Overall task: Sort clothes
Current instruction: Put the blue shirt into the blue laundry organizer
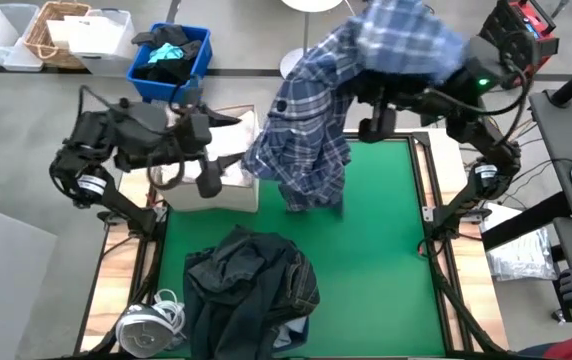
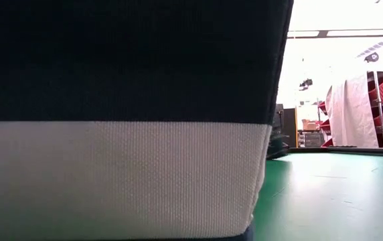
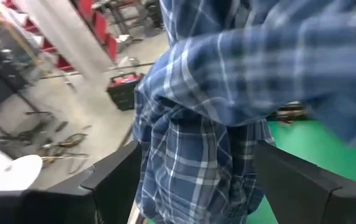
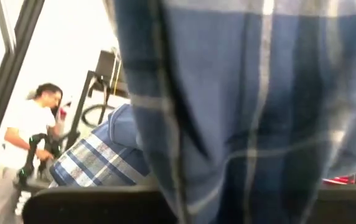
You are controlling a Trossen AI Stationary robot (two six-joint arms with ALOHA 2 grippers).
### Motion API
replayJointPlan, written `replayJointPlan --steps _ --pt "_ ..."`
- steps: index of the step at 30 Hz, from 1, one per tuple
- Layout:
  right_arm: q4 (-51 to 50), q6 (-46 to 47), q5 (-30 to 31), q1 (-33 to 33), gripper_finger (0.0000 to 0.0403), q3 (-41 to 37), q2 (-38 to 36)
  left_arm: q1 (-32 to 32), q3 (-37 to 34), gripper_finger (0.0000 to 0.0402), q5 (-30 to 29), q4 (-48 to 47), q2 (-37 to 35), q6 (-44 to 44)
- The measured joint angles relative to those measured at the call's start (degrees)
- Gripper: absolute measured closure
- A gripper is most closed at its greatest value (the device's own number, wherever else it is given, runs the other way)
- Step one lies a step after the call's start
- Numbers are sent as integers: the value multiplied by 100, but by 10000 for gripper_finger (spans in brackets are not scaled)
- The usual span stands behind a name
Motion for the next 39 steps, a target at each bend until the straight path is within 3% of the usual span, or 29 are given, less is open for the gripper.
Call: replayJointPlan --steps 3,8,13,19,24,29,36,39 --pt "136 253 -10 0 393 0 -57 147 0 112 464 281 173 -68" --pt "385 632 -242 0 393 0 -88 282 0 111 687 514 537 35" --pt "661 947 -256 2 393 0 -88 471 0 111 1806 826 882 11" --pt "894 1059 -236 2 393 0 -86 575 0 111 2200 1429 1360 177" --pt "959 853 321 2 393 0 -90 722 0 128 3296 1911 1629 400" --pt "956 697 521 2 394 0 -109 877 0 197 3633 2373 1753 614" --pt "947 695 521 2 392 0 -141 1013 0 371 3461 2922 1901 664" --pt "900 685 543 0 392 0 -142 1016 0 391 3445 3025 1953 769"
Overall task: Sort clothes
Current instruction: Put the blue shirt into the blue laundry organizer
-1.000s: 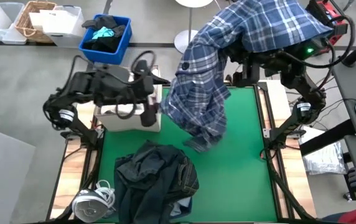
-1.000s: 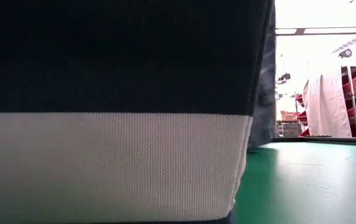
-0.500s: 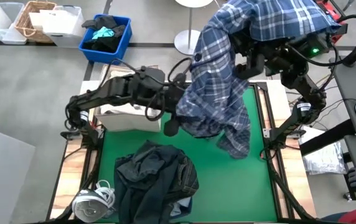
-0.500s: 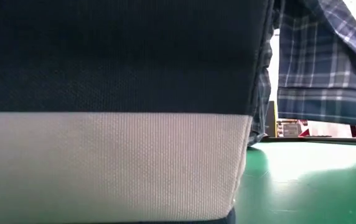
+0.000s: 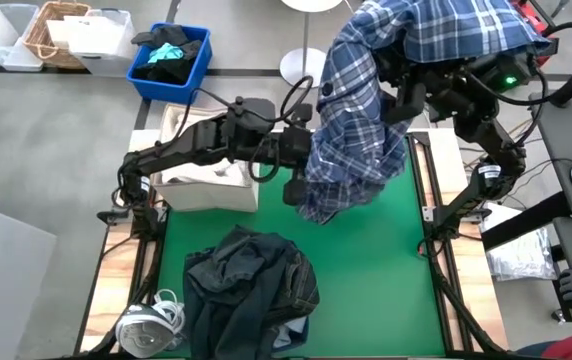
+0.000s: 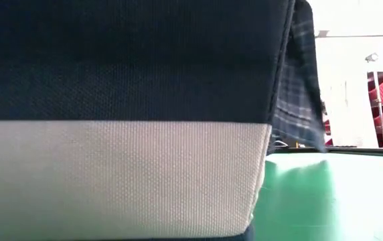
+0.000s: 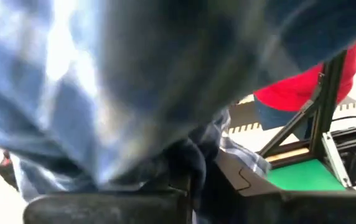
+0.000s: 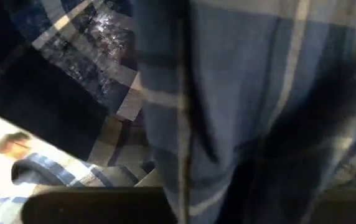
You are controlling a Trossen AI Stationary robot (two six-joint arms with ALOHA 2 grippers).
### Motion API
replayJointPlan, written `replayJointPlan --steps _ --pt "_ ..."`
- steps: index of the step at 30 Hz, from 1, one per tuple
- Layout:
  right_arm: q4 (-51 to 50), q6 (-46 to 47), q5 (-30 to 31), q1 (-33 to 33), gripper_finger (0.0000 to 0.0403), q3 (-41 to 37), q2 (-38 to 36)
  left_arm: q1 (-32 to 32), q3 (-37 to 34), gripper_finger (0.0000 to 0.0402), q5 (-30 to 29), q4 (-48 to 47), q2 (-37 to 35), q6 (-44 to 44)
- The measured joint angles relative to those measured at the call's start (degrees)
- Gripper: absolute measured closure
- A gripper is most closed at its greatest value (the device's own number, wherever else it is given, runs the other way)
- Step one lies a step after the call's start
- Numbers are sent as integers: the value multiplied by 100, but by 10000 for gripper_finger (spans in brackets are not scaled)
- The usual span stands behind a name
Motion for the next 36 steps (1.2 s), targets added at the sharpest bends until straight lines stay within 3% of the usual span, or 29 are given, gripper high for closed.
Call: replayJointPlan --steps 3,10,12,18,22,26,30,36 --pt "-396 -406 715 3 392 0 -84 -50 0 399 4 65 -31 192" --pt "-1989 -1546 4062 -2 391 7 -260 -43 -9 400 9 427 -618 332" --pt "-2612 -1372 4576 -2 391 4 -260 -52 0 401 11 684 -790 340" --pt "-4060 310 3622 0 391 4 -78 -52 1 401 11 1292 -1023 345" --pt "-4834 459 3250 0 390 -2 186 -52 0 401 -187 1685 -1114 350" --pt "-5249 595 3070 2 375 -2 393 -52 0 401 -763 2013 -1207 403" --pt "-5609 829 2776 0 321 -2 456 -52 -2 401 -1316 2329 -1312 541" --pt "-6303 1327 2617 4 198 -2 423 -52 -7 402 -2181 2755 -1545 715"
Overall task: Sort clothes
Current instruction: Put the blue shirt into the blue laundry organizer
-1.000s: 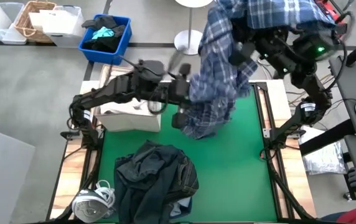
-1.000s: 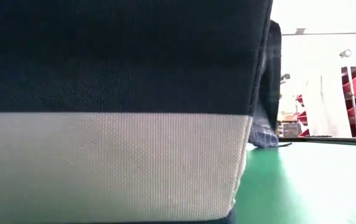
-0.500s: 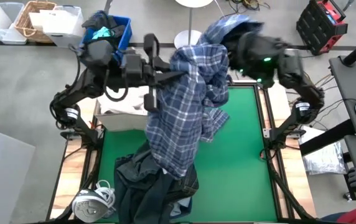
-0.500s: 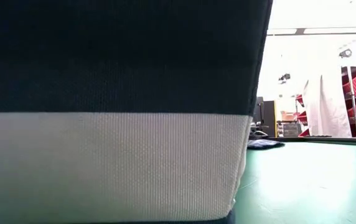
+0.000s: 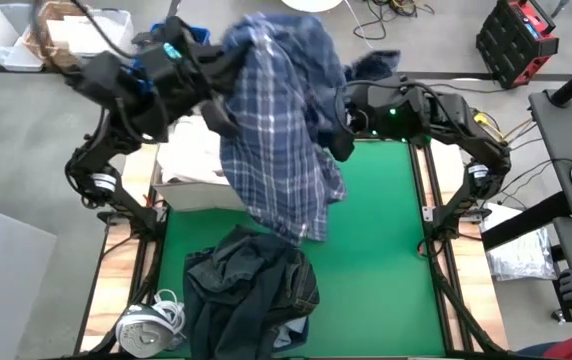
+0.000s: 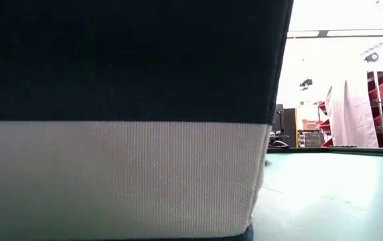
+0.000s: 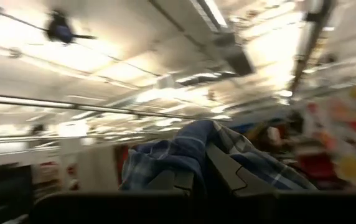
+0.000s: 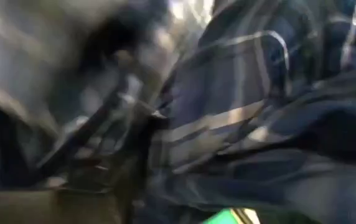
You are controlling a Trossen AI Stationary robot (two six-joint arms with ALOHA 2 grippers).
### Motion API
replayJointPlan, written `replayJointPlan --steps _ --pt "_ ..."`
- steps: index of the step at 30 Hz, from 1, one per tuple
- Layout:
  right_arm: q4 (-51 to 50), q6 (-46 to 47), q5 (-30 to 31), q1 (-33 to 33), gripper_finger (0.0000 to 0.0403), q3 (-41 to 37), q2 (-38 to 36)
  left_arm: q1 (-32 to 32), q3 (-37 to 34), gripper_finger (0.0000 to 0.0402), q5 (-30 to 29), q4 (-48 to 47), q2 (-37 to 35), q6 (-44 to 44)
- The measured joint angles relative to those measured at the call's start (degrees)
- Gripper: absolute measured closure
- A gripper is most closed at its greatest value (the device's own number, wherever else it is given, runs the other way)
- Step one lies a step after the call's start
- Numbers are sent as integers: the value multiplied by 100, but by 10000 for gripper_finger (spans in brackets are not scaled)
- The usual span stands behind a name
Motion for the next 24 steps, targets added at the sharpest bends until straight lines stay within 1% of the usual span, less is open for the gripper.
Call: replayJointPlan --steps 2,6,10,12,17,20,24 --pt "-213 121 3 -2 158 0 -27 0 0 402 -429 49 -98 72" --pt "-462 188 37 -4 88 0 -121 0 7 402 -1561 49 -202 298" --pt "-666 144 39 -4 41 0 -166 0 7 402 -2461 26 -206 572" --pt "-669 140 39 -4 32 0 -166 2 7 402 -2707 24 -184 588" --pt "-528 36 -23 -4 28 0 -171 2 9 401 -3337 -46 -62 904" --pt "87 -176 -519 9 28 0 -161 2 9 401 -3262 -280 0 775" --pt "1243 -634 -1194 90 28 0 -116 2 9 401 -3211 -611 138 556"
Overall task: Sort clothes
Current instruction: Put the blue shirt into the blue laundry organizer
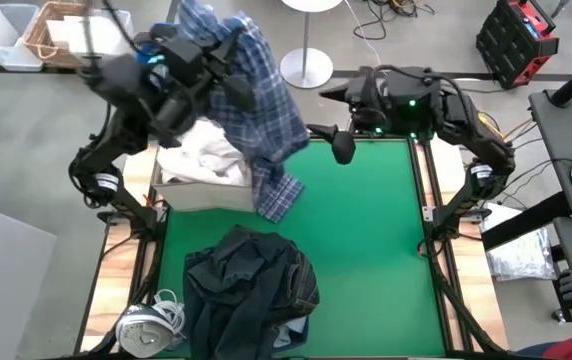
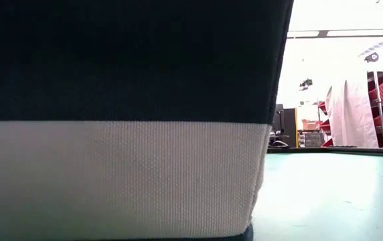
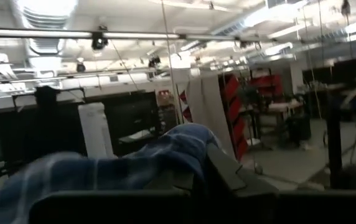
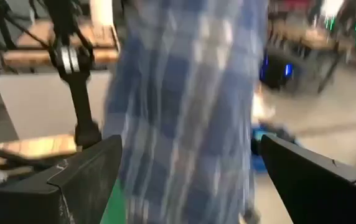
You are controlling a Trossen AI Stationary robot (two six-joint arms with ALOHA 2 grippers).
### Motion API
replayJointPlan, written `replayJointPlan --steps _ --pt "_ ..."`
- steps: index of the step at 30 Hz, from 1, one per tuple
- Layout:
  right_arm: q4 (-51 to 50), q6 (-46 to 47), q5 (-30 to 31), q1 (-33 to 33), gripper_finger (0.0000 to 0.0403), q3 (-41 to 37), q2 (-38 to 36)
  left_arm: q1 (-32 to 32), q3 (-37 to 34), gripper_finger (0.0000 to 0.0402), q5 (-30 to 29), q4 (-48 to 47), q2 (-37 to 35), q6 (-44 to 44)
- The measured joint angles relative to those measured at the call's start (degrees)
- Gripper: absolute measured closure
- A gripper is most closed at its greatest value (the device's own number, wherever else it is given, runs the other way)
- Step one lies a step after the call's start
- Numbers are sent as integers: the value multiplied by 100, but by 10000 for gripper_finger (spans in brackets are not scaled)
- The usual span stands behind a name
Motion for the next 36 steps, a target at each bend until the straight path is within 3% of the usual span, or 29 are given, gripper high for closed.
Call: replayJointPlan --steps 3,6,13,16,19,23,27,31,33,36 --pt "541 -380 -40 50 28 0 32 -17 -2 401 32 -199 95 -99" --pt "835 -520 -2 44 28 0 77 -46 -2 401 455 -338 127 -390" --pt "995 -756 -9 39 28 0 308 -42 0 401 2749 -524 143 -1469" --pt "1130 -908 -501 41 28 0 369 -44 0 401 3610 -513 167 -1718" --pt "1516 -988 -1298 42 29 0 427 -44 0 401 3943 -470 220 -1890" --pt "1982 -1024 -1537 45 44 -2 545 -40 2 401 4575 -439 325 -2040" --pt "2061 -1119 -1539 45 111 -2 648 -44 2 401 4865 -435 400 -2260" --pt "2062 -1075 -1534 45 255 -4 680 -31 2 401 4852 -588 398 -2208" --pt "2024 -1169 -1530 45 345 -4 673 -39 2 401 4609 -669 379 -2189" --pt "1969 -1314 -1484 44 375 -8 602 -43 2 391 3855 -948 282 -2234"
